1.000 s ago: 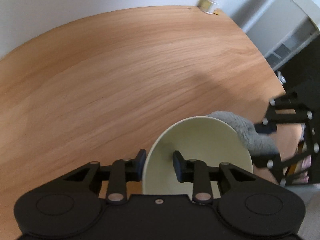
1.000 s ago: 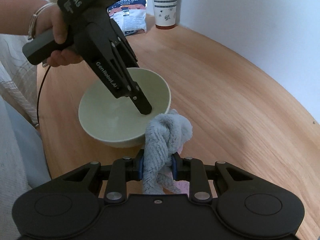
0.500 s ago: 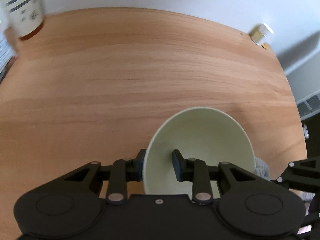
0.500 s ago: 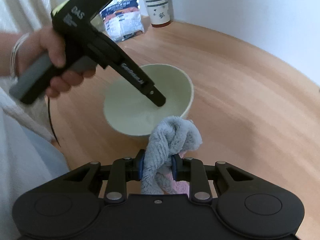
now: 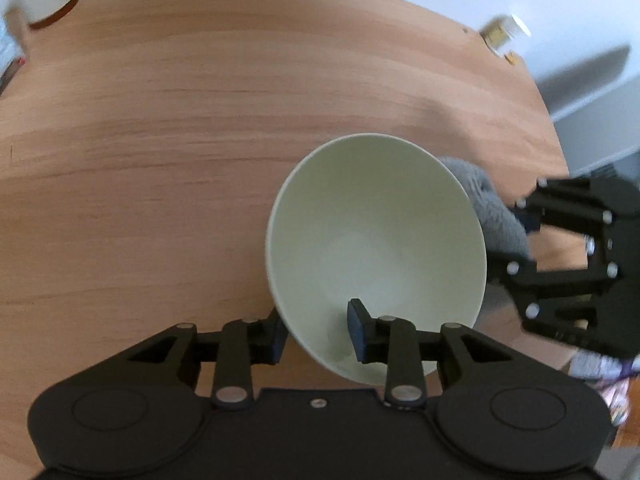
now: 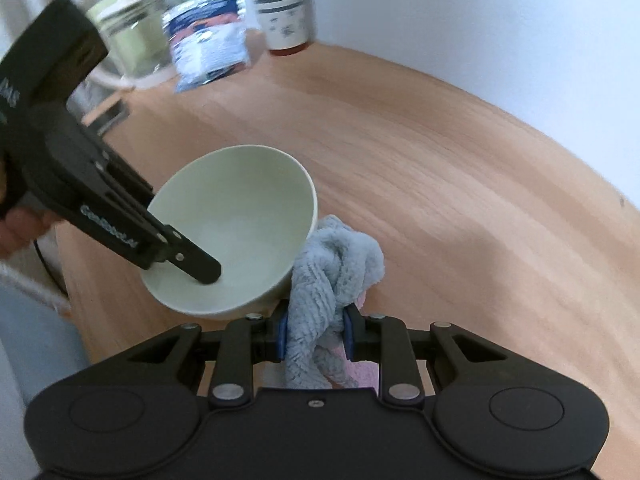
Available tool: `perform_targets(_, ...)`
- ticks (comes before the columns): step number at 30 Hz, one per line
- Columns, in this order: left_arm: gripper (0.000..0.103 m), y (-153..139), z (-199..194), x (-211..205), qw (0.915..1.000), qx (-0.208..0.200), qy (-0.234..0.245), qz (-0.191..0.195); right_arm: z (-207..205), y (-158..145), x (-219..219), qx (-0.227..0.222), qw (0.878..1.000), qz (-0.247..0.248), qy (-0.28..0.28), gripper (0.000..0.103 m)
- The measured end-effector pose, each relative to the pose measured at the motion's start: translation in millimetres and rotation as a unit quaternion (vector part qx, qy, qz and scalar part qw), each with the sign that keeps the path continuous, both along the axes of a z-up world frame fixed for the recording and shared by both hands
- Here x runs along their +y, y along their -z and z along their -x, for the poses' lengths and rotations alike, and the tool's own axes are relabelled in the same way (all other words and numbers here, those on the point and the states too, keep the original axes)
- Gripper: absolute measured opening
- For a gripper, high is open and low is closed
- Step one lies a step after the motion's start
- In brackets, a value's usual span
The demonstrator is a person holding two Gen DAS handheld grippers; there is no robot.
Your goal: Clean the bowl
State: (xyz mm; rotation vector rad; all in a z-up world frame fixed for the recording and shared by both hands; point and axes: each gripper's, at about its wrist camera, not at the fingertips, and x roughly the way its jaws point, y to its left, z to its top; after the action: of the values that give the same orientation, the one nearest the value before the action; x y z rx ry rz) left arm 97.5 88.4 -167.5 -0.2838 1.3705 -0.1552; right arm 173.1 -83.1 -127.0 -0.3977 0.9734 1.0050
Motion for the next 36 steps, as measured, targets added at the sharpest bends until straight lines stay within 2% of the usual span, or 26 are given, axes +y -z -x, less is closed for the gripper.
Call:
perform_targets(4,0.034,-13,-5,0,0.9961,-0.023,0.08,-0.031,2,-4,-1,-0.019,0.999,0.008,-0.028,0.028)
perform_targets(6,0.039,-17,-10,1,0.9936,-0.035,0.098,-0.043,5,-6,0,-0.045,0.997,0.021,-0.061,0.028)
perform_targets(11,0.04,-17,-26,3,0.9849,-0.062,0.141,-0.078,7,-9,7,-0.08,0.99,0.043,-0.112,0.028)
perform_targets(16,0.04,-11,-41,4,0.9788,-0.062,0.185,-0.06,9,-8,11,-0.094,0.984,0.054,-0.142,0.029)
perform_targets(17,0.037,-11,-41,3,0.9764,-0.066,0.198,-0.055,10,-8,12,-0.098,0.982,0.057,-0.149,0.029)
perform_targets(19,0.017,-9,-44,0,0.9734,-0.066,0.215,-0.045,10,-6,13,-0.107,0.98,0.062,-0.154,0.029)
perform_targets(22,0.015,-4,-49,-9,0.97,-0.064,0.23,-0.045,9,-5,16,-0.105,0.98,0.064,-0.157,0.029)
perform_targets(25,0.016,-3,-52,-14,0.9683,-0.071,0.234,-0.049,12,-5,17,-0.108,0.978,0.064,-0.164,0.029)
perform_targets(29,0.019,-4,-57,-17,0.9766,-0.06,0.199,-0.056,15,-6,16,-0.108,0.978,0.064,-0.167,0.029)
perform_targets(32,0.022,-5,-56,-19,0.9796,-0.057,0.182,-0.063,18,-8,13,-0.103,0.98,0.056,-0.16,0.029)
perform_targets(36,0.023,-6,-53,-19,0.9855,-0.052,0.146,-0.07,27,-9,5,-0.08,0.988,0.039,-0.129,0.029)
